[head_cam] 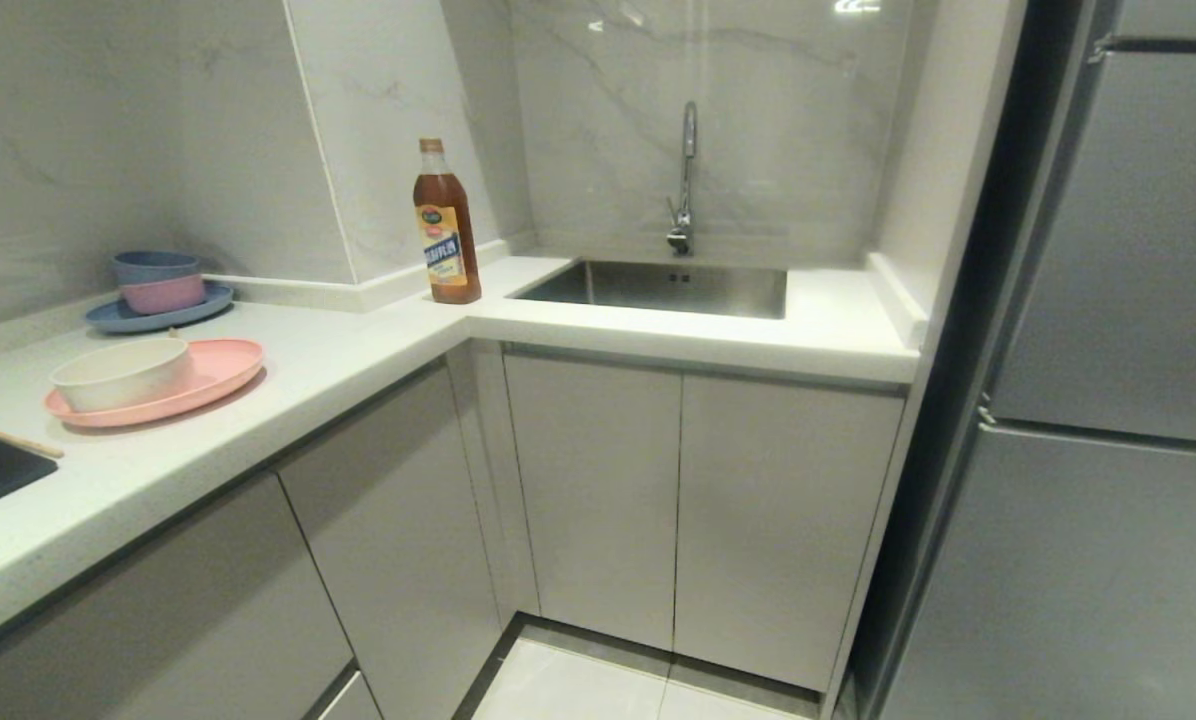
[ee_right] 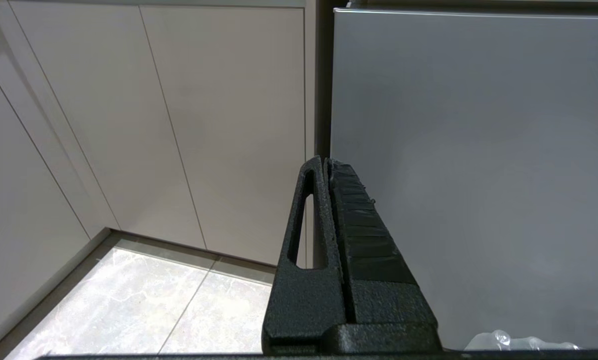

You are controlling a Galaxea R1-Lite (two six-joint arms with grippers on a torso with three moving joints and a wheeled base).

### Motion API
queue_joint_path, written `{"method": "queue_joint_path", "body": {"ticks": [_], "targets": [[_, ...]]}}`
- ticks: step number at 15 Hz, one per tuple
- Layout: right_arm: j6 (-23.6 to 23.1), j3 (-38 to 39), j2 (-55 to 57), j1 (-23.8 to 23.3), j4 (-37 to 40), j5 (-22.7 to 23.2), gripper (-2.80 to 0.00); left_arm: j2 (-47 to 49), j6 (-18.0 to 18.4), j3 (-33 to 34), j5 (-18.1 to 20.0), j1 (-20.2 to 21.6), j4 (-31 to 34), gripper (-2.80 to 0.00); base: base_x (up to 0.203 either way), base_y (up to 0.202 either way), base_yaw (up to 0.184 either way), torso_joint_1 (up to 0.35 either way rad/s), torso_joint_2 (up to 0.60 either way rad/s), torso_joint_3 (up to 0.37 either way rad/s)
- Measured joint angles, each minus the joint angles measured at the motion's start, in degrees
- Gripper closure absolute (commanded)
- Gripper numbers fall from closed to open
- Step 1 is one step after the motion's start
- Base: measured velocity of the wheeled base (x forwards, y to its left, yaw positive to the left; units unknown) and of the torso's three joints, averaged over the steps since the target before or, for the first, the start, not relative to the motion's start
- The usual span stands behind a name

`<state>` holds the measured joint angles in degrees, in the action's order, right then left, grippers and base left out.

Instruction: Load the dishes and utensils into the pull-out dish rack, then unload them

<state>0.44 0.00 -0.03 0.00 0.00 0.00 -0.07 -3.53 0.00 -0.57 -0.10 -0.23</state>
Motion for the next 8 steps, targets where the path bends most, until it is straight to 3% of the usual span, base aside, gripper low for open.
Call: {"method": "queue_joint_path", "body": {"ticks": [8], "targets": [[0.00, 0.00, -0.01, 0.00, 0.00, 0.00, 0.00, 0.00, -0.04, 0.00, -0.02, 0.00, 0.01, 0.00, 0.000, 0.000, 0.000, 0.000, 0.00, 0.000]]}}
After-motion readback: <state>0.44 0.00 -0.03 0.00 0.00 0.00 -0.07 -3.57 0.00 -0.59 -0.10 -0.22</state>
